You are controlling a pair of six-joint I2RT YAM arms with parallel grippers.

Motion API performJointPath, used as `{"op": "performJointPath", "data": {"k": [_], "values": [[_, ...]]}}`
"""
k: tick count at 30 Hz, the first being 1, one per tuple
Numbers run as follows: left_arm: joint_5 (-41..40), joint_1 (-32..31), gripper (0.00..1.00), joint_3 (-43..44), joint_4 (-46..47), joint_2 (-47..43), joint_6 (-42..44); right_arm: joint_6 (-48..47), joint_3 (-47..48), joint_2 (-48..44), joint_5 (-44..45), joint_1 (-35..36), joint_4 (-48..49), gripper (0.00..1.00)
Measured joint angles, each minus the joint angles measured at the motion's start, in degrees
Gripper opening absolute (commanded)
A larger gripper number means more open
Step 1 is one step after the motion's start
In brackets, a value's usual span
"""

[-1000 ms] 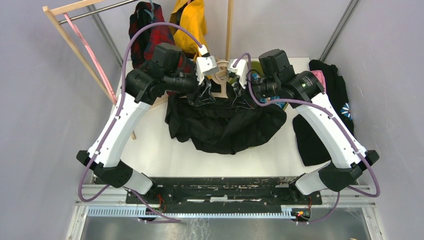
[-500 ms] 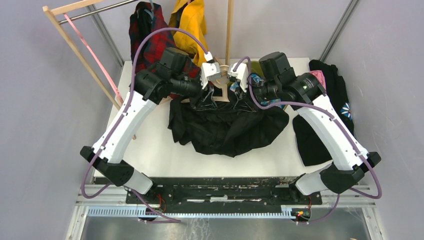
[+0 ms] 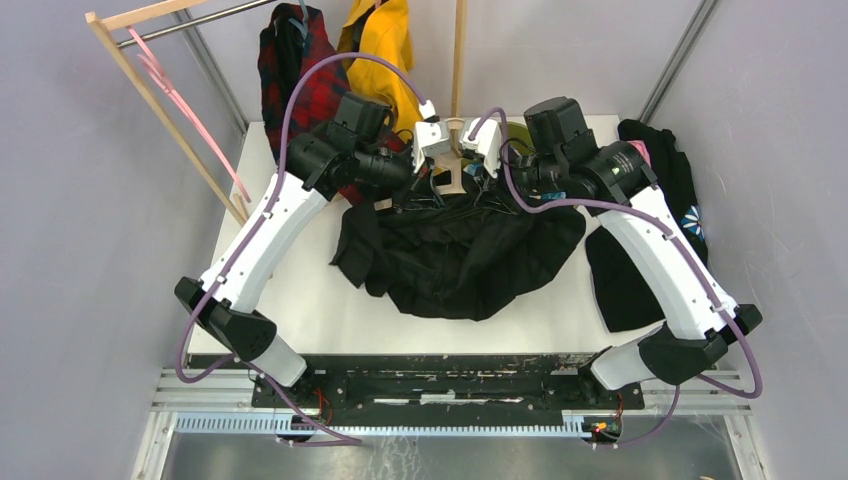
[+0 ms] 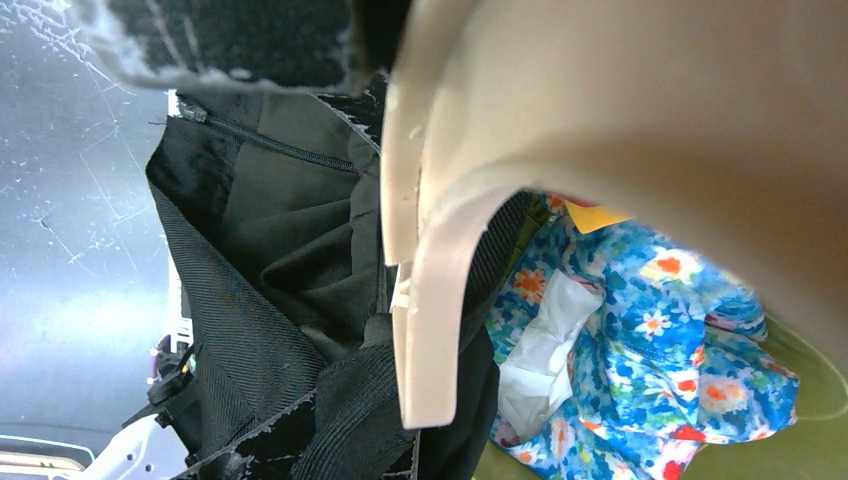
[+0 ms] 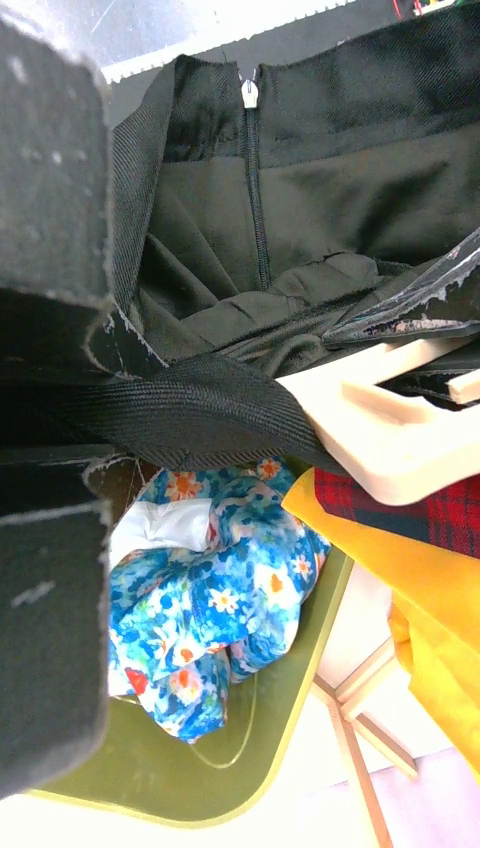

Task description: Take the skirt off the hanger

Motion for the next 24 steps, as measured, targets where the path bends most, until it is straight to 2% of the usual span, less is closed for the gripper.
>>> {"op": "performJointPath", "data": {"k": [6, 11, 12, 15, 18, 21, 24], "values": [[-1.4, -0.1, 0.03, 0.1, 0.5, 0.0, -0.7, -0.7, 0.0, 0.0, 0.6, 0.0, 0.5, 0.01], [-13.4, -1.7, 0.03, 5.4, -0.3, 0.1, -2.1, -0.9, 0.0, 0.2, 2.2, -0.3, 5.5, 0.01], [-16.5, -2.0, 0.03, 7.0, -0.5, 0.1, -2.1, -1.0, 0.0, 0.2, 2.6, -0.3, 7.4, 0.04], [-23.0, -3.0, 0.03, 9.6, -0.5, 0.1, -2.1, -0.7, -0.2, 0.2, 4.0, -0.3, 12.0, 0.42], [-27.9, -3.8, 0.03, 10.0, -0.8, 0.1, -2.2, 0.1, -1.0, 0.3, 7.7, -0.3, 15.4, 0.63], [-33.6, -4.0, 0.03, 9.5, -0.7, 0.2, -2.7, 1.2, -1.5, 0.8, 11.5, -0.2, 17.3, 0.76], [-38.0, -3.8, 0.03, 8.7, -0.8, 0.2, -3.8, 1.9, -1.5, 1.0, 13.9, 0.1, 17.7, 0.79]]}}
